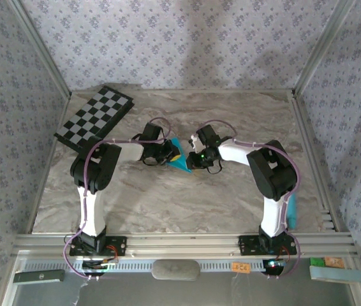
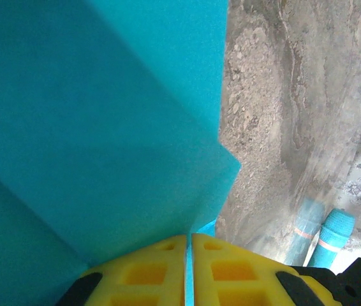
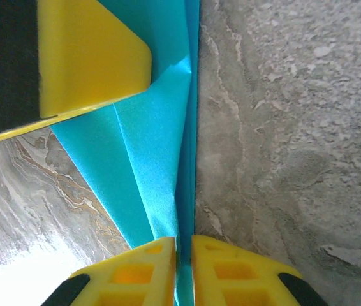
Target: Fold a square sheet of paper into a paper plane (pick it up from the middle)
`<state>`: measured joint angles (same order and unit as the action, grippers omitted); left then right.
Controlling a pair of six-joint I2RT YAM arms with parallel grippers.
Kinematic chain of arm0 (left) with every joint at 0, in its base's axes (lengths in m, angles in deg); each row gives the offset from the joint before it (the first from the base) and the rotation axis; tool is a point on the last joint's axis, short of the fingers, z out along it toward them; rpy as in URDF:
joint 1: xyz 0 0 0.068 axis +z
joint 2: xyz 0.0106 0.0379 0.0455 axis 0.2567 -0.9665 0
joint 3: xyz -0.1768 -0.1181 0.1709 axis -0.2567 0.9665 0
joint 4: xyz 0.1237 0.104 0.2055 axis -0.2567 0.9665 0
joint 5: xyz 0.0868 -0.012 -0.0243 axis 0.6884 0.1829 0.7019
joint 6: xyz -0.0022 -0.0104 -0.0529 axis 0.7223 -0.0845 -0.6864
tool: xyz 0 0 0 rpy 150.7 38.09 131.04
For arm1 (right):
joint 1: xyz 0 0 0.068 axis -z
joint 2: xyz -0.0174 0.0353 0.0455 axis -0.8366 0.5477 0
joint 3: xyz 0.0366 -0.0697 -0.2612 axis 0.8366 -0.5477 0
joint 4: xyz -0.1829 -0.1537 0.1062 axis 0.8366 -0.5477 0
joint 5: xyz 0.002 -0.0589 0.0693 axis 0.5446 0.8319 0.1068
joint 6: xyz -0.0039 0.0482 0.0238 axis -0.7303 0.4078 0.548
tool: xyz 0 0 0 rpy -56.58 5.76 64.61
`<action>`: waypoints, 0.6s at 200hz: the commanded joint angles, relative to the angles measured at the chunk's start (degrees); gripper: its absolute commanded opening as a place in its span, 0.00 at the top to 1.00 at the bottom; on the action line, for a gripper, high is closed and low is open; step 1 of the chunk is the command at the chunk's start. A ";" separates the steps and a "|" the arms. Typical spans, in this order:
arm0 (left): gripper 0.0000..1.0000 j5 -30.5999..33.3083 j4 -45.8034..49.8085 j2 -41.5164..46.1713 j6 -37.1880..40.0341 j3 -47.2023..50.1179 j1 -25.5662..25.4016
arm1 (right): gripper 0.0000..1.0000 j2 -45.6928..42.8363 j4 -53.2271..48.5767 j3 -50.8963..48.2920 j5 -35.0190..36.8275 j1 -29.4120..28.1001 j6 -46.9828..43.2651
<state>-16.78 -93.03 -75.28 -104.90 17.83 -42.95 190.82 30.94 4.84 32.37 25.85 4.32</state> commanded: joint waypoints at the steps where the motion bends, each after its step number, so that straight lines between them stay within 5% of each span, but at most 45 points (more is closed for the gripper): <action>1: 0.90 2.47 4.16 -2.12 -0.34 -0.48 0.39 | 0.82 -4.53 3.50 -1.06 -0.95 0.93 2.97; 42: 0.91 2.74 4.35 -2.18 -0.56 -0.20 0.39 | 0.79 -9.33 7.21 -3.78 -3.34 1.95 4.20; 120: 0.92 2.56 3.64 -1.72 -0.87 0.14 0.39 | 0.92 -0.05 5.87 1.26 -10.05 0.47 2.42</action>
<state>-16.21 -92.57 -75.28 -105.31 17.67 -42.95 188.37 38.02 3.59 24.65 26.26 7.38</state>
